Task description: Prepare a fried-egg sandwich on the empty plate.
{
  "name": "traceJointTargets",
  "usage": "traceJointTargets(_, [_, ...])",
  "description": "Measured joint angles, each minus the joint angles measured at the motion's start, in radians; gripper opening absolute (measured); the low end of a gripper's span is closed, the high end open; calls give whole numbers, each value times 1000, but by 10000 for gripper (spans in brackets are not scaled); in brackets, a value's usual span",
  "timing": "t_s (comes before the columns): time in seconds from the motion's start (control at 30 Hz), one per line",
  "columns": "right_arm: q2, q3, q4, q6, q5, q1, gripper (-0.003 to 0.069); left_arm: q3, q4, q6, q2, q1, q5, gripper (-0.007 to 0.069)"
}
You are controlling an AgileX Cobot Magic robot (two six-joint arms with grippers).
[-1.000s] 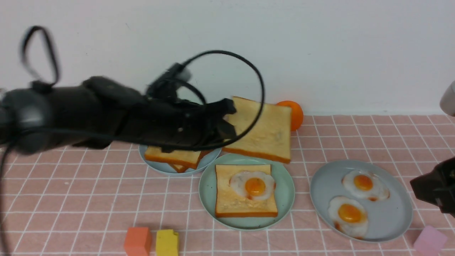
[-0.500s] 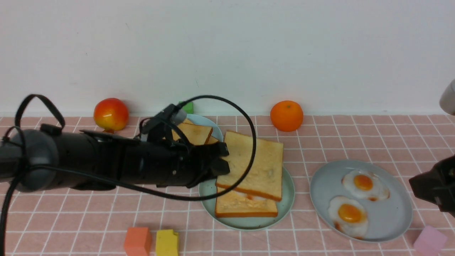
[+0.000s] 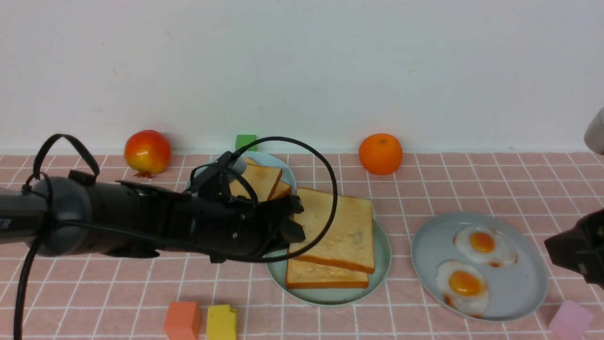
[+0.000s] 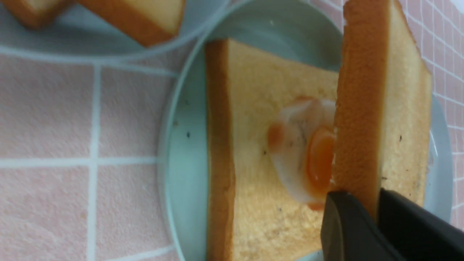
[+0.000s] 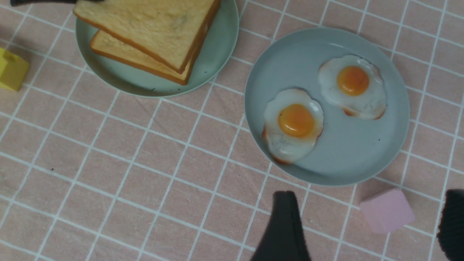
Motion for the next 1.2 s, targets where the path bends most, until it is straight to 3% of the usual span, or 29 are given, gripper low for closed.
traceJointTargets(0.13, [0,0,0,0,1,0,558,0,-1,-21,13,0,9,152])
traceJointTargets(0.3, [0,0,0,0,13,0,558,0,-2,-45,21,0,8,276])
traceJointTargets(0.4, [0,0,1,0,19,0,558,0,-2,-49,21,0,11,404])
traceJointTargets(0.63, [0,0,4,13,21,0,558,0,11,-53,9,0,10,517])
traceJointTargets(0.87, [0,0,4,23,36,0,558,0,145,-94,-69,17,-36,528])
traceJointTargets(1.03, [0,0,7,23,37,0,522,-3,491,-226,-165,135,59,517])
traceJointTargets(1.07, [0,0,7,23,37,0,513,-4,491,-232,-169,142,59,517])
traceJointTargets(1.13, [0,0,27,25,35,0,395,-54,719,-326,-218,253,267,430])
traceJointTargets(1.2, [0,3,33,26,21,0,293,-93,797,-377,-232,295,380,343])
